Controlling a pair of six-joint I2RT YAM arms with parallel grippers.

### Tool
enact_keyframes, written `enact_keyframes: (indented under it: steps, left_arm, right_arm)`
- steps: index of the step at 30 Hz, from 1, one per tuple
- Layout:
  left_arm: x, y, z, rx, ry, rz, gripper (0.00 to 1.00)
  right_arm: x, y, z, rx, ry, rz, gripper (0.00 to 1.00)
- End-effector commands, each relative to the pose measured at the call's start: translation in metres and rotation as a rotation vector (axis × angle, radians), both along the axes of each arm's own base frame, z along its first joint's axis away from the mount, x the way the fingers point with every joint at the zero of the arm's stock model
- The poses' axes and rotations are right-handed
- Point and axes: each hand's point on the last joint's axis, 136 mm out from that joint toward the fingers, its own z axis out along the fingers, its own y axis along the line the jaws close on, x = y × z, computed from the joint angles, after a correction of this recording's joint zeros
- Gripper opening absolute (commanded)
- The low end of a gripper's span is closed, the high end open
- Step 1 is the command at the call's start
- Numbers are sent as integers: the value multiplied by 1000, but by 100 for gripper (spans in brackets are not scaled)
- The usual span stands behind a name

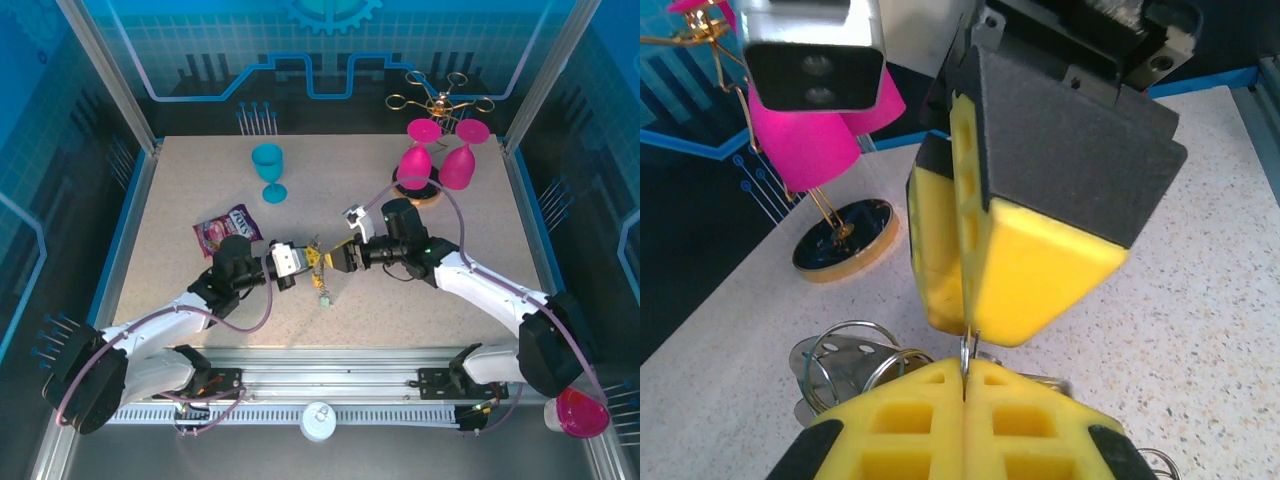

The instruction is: Put the keys on the keyring

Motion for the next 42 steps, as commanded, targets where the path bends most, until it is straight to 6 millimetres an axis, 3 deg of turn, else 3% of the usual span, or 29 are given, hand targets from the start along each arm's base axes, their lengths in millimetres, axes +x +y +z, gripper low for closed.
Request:
enact_keyframes:
  steps: [1, 5, 9, 12, 23, 32, 36, 39, 42]
  left_arm:
    - [-9, -6, 18, -74, -17, -44, 0]
    - [-12, -9, 26, -138, 32, -76, 0]
    - [-14, -9, 35, -209, 101, -118, 0]
    - [-18, -9, 38, -238, 140, -166, 0]
    - [-28, -15, 37, -236, 129, -261, 0]
    - [-30, -16, 36, -228, 125, -280, 0]
    - [-30, -16, 37, -235, 128, -280, 0]
    - [-28, -15, 39, -246, 128, -270, 0]
    - [-16, -14, 36, -243, 148, -202, 4]
  right_arm:
    - [3, -16, 21, 32, -136, -3, 54]
    - [4, -29, 29, -53, -391, 28, 55]
    - [-21, -18, 48, 0, -695, 223, 46]
    - [-37, -14, 46, 10, -880, 346, 40]
    - [-41, 5, 50, 54, -881, 431, 28]
    - [-43, 11, 52, 77, -877, 442, 25]
    - [-41, 14, 51, 80, -875, 448, 16]
    - [-40, 16, 52, 82, -878, 451, 0]
    - [-39, 15, 53, 59, -885, 455, 0]
